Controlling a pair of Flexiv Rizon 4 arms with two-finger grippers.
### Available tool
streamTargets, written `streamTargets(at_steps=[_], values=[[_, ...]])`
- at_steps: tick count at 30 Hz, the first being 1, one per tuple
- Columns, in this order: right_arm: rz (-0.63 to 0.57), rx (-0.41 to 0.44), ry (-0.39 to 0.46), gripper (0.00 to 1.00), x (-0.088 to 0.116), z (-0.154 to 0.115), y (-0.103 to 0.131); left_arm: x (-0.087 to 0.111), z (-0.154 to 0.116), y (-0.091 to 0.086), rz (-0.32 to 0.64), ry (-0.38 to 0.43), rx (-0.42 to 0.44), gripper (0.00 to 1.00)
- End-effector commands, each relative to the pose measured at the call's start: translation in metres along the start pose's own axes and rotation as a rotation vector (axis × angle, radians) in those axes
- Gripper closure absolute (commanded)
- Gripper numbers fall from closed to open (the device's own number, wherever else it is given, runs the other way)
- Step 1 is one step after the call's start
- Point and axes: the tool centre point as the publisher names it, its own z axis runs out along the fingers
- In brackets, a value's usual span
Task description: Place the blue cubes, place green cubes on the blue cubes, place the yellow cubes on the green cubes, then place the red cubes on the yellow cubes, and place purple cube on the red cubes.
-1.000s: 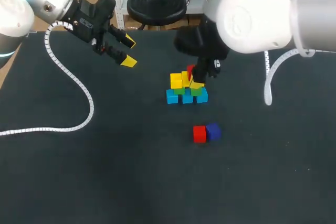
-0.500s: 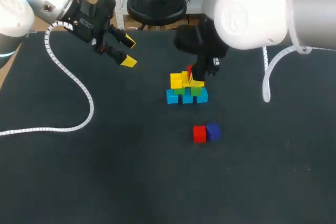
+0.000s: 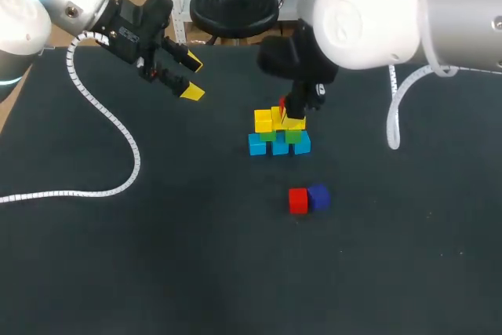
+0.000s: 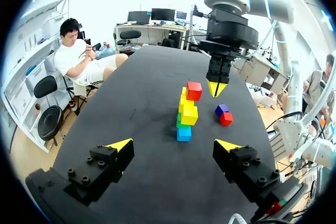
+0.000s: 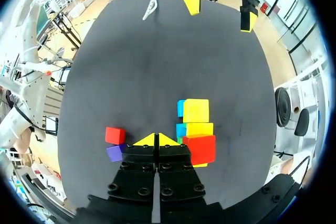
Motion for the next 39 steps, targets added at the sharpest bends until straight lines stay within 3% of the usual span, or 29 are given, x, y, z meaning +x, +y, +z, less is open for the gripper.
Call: streamTargets(at_steps=[1, 39], values=[[0.001, -0.005, 0.001, 1.0, 0.0, 0.0, -0.003, 0.001, 0.0, 0.0, 0.002, -0.001, 0.001, 0.0], [-0.019, -0.016, 0.028, 1.0, 0.006, 0.001, -0.024, 0.001, 0.0, 0.0, 0.002, -0.001, 0.001, 0.0]])
